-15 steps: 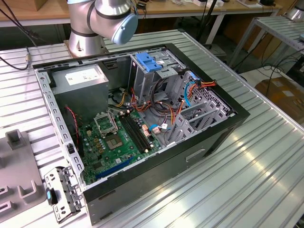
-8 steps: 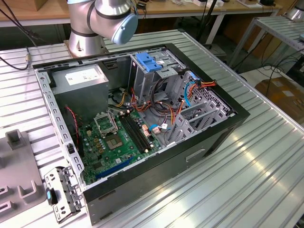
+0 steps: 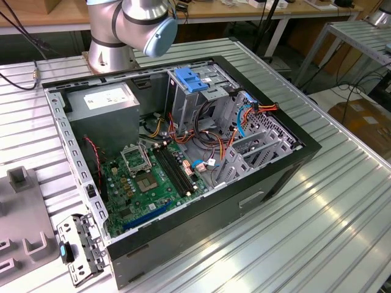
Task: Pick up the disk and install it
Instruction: 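Pick up the disk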
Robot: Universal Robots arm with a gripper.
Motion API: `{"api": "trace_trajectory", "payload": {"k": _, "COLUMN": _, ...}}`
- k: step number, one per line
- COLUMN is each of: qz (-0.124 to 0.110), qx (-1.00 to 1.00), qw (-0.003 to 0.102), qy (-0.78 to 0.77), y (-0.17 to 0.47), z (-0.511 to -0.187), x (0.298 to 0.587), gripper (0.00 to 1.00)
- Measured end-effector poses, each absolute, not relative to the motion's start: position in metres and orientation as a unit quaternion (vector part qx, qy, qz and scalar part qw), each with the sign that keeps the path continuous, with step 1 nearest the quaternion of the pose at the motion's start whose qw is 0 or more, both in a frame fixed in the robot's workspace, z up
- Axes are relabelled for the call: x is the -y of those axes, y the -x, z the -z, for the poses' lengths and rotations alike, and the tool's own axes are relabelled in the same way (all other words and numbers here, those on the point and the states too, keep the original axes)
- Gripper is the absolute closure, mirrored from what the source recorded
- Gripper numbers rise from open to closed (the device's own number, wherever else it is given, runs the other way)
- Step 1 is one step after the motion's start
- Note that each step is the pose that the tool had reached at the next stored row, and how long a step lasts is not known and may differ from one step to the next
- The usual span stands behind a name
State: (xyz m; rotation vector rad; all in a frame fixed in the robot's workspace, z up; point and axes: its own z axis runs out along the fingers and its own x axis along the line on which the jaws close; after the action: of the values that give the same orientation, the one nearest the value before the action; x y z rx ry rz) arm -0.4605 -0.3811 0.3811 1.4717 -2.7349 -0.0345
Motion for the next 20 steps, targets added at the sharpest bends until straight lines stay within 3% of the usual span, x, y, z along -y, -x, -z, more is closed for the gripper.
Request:
{"api": "trace_trajectory", "payload": {"k": 15, "qz": 0.006, "qx": 0.787, "qw": 0.017, "qy": -0.616, "y": 0.4605, "z": -0.3798, "x": 0.3811, "gripper": 0.89}}
{"api": "trace_trajectory", "payload": {"k": 19, "qz": -0.002, "qx": 0.770, "qw": 0.007, "qy": -0.638, "y": 0.4605, "z": -0.3761, "x": 0.3806, "gripper": 0.89}}
{"api": "trace_trajectory", "payload": {"k": 20, "qz": -0.003, "qx": 0.769, "qw": 0.006, "qy": -0.640, "y": 0.4604, "z": -0.3756, "x": 0.3799, "gripper": 0.83}}
